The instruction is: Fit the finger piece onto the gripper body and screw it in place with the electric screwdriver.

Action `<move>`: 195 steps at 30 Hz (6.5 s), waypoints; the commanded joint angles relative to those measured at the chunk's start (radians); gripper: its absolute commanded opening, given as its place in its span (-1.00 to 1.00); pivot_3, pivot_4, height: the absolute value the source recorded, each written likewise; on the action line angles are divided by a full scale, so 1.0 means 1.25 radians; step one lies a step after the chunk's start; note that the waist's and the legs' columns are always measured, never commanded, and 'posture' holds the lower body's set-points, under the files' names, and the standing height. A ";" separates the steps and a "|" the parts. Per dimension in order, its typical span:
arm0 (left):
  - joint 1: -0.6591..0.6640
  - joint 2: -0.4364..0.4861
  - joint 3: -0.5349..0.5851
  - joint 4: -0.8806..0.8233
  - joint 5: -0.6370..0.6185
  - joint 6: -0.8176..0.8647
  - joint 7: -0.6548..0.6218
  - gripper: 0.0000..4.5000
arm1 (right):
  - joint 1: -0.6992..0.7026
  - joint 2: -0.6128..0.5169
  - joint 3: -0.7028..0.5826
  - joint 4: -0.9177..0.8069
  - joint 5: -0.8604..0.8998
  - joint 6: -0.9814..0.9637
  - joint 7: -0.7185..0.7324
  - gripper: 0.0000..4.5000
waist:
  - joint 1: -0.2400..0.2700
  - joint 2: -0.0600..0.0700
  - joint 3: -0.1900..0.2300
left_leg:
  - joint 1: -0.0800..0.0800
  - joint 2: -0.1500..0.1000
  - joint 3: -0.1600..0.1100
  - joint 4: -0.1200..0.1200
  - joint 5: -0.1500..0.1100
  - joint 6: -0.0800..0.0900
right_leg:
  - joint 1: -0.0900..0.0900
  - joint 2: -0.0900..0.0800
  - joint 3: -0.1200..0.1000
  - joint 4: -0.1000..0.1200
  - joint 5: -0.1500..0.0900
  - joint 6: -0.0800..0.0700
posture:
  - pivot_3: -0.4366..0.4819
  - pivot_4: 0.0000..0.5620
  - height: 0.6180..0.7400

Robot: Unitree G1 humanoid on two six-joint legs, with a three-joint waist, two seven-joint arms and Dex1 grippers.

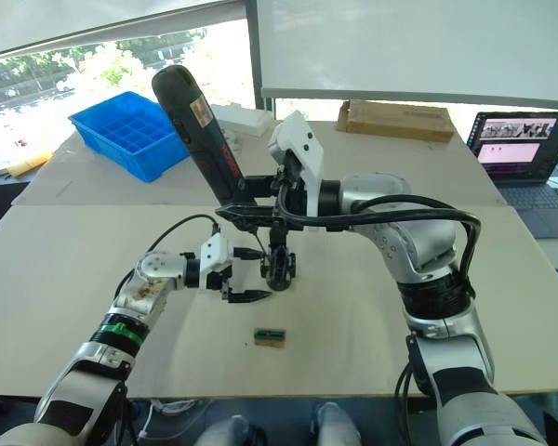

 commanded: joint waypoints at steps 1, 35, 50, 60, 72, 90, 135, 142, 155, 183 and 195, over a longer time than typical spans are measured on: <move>-0.015 0.000 0.006 -0.015 -0.001 -0.018 -0.001 1.00 | -0.011 -0.004 -0.032 -0.030 0.009 -0.024 -0.001 -0.14 | 0.000 0.000 0.000 | 0.000 0.000 0.000 0.000 0.000 0.000 | 0.000 0.000 0.000 0.000 0.000 0.000 | -0.05 -0.47 0.97; -0.013 0.002 0.007 -0.014 -0.001 -0.021 -0.001 1.00 | -0.006 -0.002 -0.026 -0.021 0.010 -0.030 -0.013 -0.14 | 0.000 0.000 0.000 | 0.000 0.000 0.000 0.000 0.000 0.000 | 0.000 0.000 0.000 0.000 0.000 0.000 | -0.05 -0.47 0.97; -0.016 0.002 0.009 -0.008 -0.001 -0.022 0.000 1.00 | -0.026 0.005 -0.046 -0.037 0.045 0.021 -0.032 -0.14 | 0.000 0.000 0.000 | 0.000 0.000 0.000 0.000 0.000 0.000 | 0.000 0.000 0.000 0.000 0.000 0.000 | -0.05 -0.47 0.97; -0.017 0.002 0.009 -0.007 -0.001 -0.023 -0.001 1.00 | -0.023 0.003 -0.040 -0.031 0.039 0.005 -0.039 -0.14 | 0.000 0.000 0.000 | 0.000 0.000 0.000 0.000 0.000 0.000 | 0.000 0.000 0.000 0.000 0.000 0.000 | -0.05 -0.47 0.97; -0.019 0.002 0.010 -0.001 0.000 -0.027 0.001 1.00 | -0.036 0.002 -0.044 -0.049 0.057 0.031 -0.042 -0.14 | 0.000 0.000 0.000 | 0.000 0.000 0.000 0.000 0.000 0.000 | 0.000 0.000 0.000 0.000 0.000 0.000 | -0.05 -0.47 0.97; -0.017 0.002 0.009 -0.004 -0.001 -0.029 0.002 1.00 | -0.003 0.004 -0.025 -0.005 0.005 -0.022 -0.025 -0.14 | 0.000 0.000 0.000 | 0.000 0.000 0.000 0.000 0.000 0.000 | 0.000 0.000 0.000 0.000 0.000 0.000 | -0.05 -0.47 0.97; -0.015 0.004 0.009 -0.022 -0.003 -0.016 0.005 1.00 | -0.026 0.007 -0.040 -0.035 0.023 0.007 -0.033 -0.14 | 0.000 0.000 0.000 | 0.000 0.000 0.000 0.000 0.000 0.000 | 0.000 0.000 0.000 0.000 0.000 0.000 | -0.05 -0.47 0.97; -0.019 0.003 0.009 -0.020 -0.005 -0.016 0.004 1.00 | -0.020 0.000 -0.037 -0.039 0.024 0.007 -0.032 -0.14 | 0.000 0.000 0.000 | 0.000 0.000 0.000 0.000 0.000 0.000 | 0.000 0.000 0.000 0.000 0.000 0.000 | -0.05 -0.47 0.97; -0.023 0.005 0.009 -0.015 -0.001 -0.016 0.005 1.00 | -0.011 0.006 -0.035 -0.041 0.032 0.012 -0.042 -0.14 | 0.000 0.000 0.000 | 0.000 0.000 0.000 0.000 0.000 0.000 | 0.000 0.000 0.000 0.000 0.000 0.000 | -0.05 -0.47 0.97; -0.025 0.003 0.009 0.008 0.001 -0.035 0.004 1.00 | -0.005 0.011 -0.030 -0.035 0.013 -0.007 -0.037 -0.14 | 0.000 0.000 0.000 | 0.000 0.000 0.000 0.000 0.000 0.000 | 0.000 0.000 0.000 0.000 0.000 0.000 | -0.05 -0.47 0.97; -0.023 0.002 0.009 0.012 0.001 -0.041 0.005 1.00 | -0.020 0.014 -0.040 -0.045 0.026 0.013 -0.039 -0.14 | 0.000 0.000 0.000 | 0.000 0.000 0.000 0.000 0.000 0.000 | 0.000 0.000 0.000 0.000 0.000 0.000 | -0.05 -0.47 0.97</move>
